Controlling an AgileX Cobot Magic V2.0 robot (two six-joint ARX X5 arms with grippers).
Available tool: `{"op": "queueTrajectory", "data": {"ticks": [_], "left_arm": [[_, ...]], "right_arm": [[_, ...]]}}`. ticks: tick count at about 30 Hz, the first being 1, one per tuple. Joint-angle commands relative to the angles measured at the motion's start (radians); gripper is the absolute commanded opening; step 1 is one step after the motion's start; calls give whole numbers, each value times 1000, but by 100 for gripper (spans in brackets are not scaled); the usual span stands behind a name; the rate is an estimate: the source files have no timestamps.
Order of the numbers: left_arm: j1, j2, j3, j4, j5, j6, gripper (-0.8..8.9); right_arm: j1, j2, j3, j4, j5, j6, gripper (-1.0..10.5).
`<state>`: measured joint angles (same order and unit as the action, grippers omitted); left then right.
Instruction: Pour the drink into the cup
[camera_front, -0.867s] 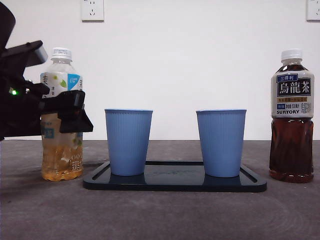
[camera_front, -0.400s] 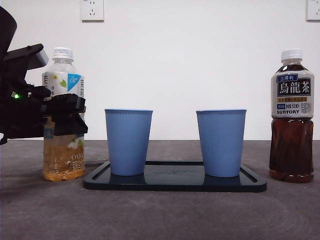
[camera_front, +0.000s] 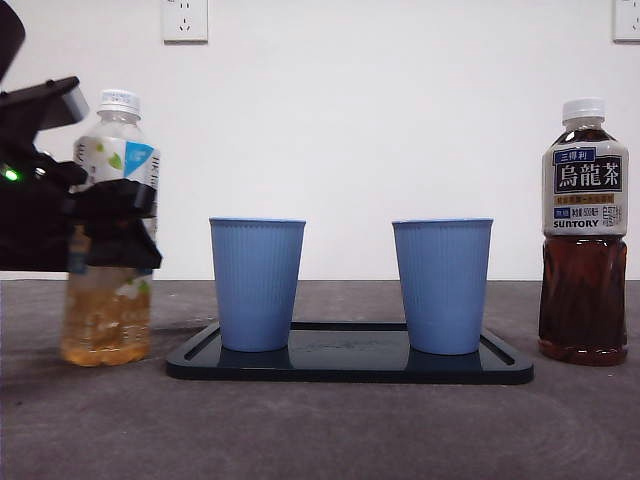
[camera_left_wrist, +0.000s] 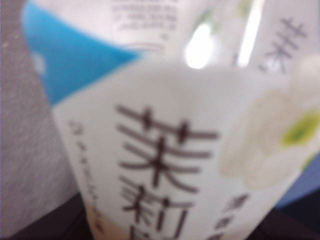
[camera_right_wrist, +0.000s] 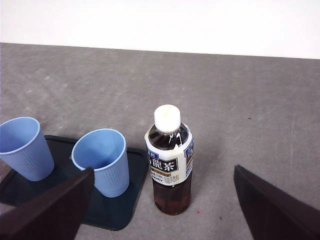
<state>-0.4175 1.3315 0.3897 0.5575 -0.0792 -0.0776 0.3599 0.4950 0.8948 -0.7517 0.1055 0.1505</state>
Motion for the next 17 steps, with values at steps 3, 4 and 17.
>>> {"op": "queueTrajectory", "data": {"ticks": [3,4,17], "left_arm": [[-10,-158,76,-208,0,28,185],[-12,-183,100,-271,0,26,185],[-26,-202,522,-1056,-69,124,186]], "right_arm": [[5,5,16,12,3,-13,444],[5,5,16,12,3,-13,444],[5,5,16,14,1,-11,444]]}}
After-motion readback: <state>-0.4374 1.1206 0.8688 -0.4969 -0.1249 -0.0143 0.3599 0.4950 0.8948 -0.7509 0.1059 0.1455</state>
